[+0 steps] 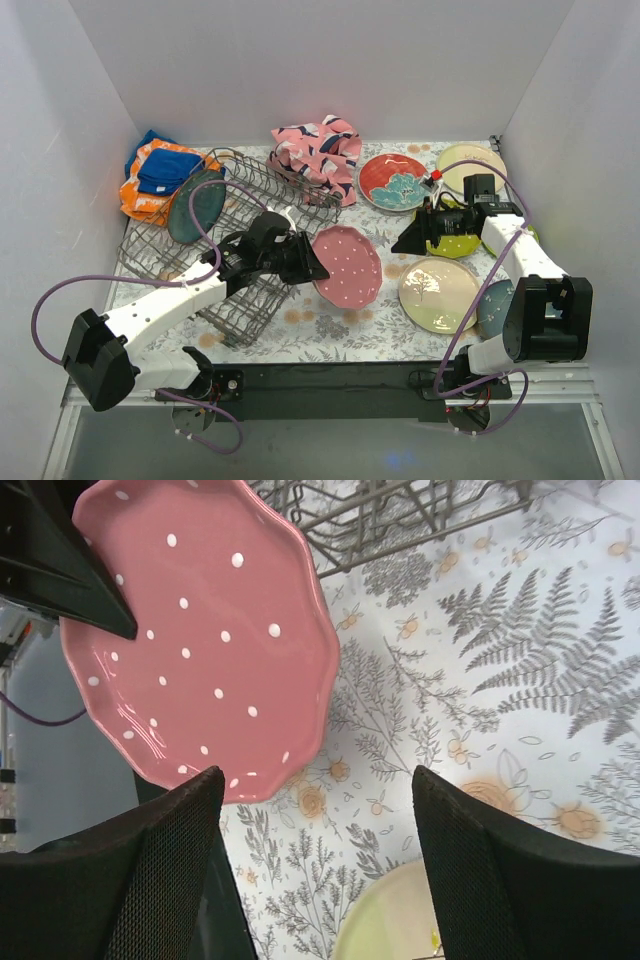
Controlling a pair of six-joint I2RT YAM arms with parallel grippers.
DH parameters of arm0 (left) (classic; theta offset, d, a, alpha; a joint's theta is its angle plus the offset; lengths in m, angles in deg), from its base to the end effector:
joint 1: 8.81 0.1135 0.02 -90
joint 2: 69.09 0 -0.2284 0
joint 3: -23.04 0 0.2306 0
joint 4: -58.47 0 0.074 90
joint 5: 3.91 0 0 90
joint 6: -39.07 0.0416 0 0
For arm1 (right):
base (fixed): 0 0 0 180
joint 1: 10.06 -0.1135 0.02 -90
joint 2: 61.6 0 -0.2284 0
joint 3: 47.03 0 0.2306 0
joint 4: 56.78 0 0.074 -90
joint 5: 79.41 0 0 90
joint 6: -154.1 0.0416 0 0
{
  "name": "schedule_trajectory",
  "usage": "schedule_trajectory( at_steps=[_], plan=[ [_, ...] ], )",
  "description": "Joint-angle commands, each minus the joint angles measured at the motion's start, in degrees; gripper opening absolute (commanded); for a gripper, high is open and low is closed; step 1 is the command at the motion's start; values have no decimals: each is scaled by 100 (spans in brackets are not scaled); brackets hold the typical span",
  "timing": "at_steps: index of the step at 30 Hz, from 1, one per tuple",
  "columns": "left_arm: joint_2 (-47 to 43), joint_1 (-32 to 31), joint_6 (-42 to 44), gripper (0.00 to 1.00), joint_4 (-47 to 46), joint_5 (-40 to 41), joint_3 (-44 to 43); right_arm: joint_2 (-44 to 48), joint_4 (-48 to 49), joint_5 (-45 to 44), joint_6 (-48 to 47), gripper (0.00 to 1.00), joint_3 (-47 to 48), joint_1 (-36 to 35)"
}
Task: Load the plates into the dish rack
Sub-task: Pass the plate from the right arm to the left, then insert the plate into the dish rack
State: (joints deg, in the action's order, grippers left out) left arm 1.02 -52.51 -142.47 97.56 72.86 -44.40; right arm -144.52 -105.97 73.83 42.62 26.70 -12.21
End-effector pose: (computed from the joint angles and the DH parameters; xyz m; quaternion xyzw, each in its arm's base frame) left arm 0.1800 -0.1852 0.2413 -0.3246 0.8478 -0.4154 0.0573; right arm 0.2665 0.0472 0.2244 -0.3076 0.7727 0.4583 0.3134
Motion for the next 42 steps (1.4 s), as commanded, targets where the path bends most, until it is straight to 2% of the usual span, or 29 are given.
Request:
schedule_trajectory(
  at_steps=[1,11,26,36,42],
  plan=[
    [-532,239,163,0,-196,40,-564,-5,-201,-84,-234,81,489,136],
    [-788,1091,690,0,446,49,-1162,-58,-430,-233,-384,82,674,163],
    [-498,2269,1648,0,1149,-92,-2400,-120,-588,-304,-428,82,630,154],
    [3,3271,2914,0,1774,-4,-3500,-155,-632,-471,-516,84,621,163],
    [179,3886,3573,0,1774,-47,-3466,-234,-623,-488,-542,84,674,154]
  ],
)
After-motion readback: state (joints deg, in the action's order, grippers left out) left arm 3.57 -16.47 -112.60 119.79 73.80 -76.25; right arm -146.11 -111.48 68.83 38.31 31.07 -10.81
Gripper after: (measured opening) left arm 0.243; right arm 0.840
